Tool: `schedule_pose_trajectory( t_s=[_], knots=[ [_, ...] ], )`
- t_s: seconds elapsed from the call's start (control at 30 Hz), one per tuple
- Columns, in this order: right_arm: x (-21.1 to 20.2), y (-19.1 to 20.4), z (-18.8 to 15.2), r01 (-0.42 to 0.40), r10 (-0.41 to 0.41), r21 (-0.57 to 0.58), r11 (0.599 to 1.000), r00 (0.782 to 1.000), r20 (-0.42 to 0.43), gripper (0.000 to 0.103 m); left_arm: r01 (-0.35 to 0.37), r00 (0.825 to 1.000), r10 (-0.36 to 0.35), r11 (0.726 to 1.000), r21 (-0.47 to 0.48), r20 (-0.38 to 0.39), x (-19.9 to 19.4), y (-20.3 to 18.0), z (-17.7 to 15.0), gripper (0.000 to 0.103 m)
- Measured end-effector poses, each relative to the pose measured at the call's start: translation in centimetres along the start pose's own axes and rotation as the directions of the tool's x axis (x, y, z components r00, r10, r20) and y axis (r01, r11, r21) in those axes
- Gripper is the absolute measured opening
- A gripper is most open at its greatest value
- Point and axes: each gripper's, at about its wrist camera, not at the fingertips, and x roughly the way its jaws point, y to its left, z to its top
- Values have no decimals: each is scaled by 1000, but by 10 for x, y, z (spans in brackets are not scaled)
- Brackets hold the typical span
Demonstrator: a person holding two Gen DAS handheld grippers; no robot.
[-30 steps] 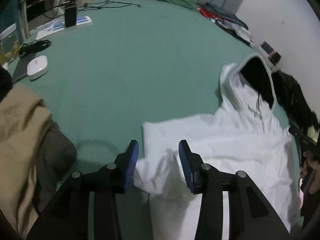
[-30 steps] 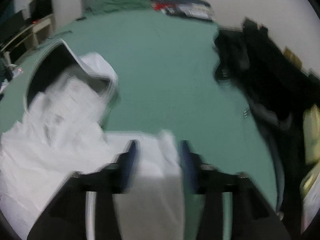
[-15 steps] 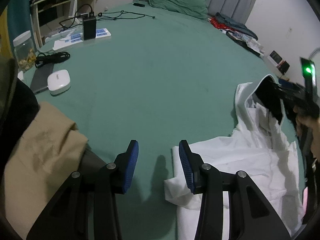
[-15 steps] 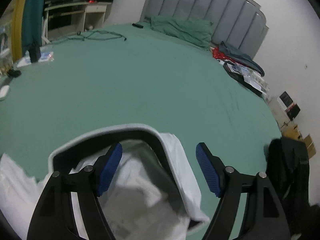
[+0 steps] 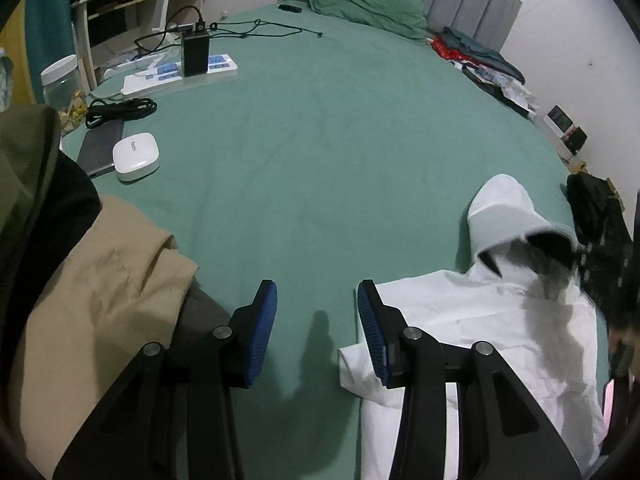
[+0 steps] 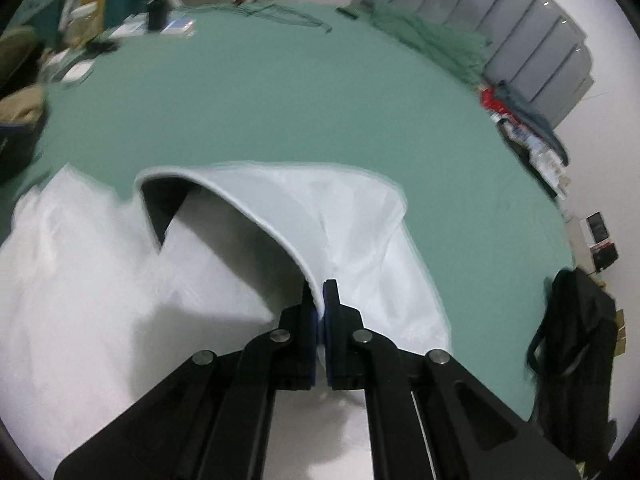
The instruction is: Fold large clothes
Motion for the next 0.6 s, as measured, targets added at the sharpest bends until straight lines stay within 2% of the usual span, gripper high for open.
schedule_pose_trajectory(
  t_s=[0.13,0.23,0.27,0.3,0.33,0.37,0.5,0.6],
  knots=[
    [4,17,-16,-77,77,-6,997,996,-50,6,8,1000,-8,1000,20,0,-4,-6,-4,44],
    [18,12,-19,-186,191,65,981,978,-83,19,9,1000,-9,999,35,-5,-3,-10,-5,44],
    [19,7,-19,-229,236,93,969,969,-66,30,8,1000,-8,999,36,-9,-2,-10,-4,44],
    [20,3,-17,-274,282,119,954,957,-60,46,7,1000,-7,999,33,-14,-1,-10,-4,44],
    [20,0,-16,-315,326,145,938,944,-60,57,6,1000,-6,1000,29,-19,0,-10,-4,44],
    [20,-2,-15,-337,350,158,928,935,-63,72,5,1000,-5,1000,26,-22,1,-9,-4,44],
    [2,-6,-13,-363,372,136,922,927,-48,75,1,1000,0,1000,18,-20,3,-8,-2,45],
    [-17,-24,-7,-377,380,138,916,925,3,75,-4,1000,4,1000,5,-12,4,-6,0,44]
  ],
)
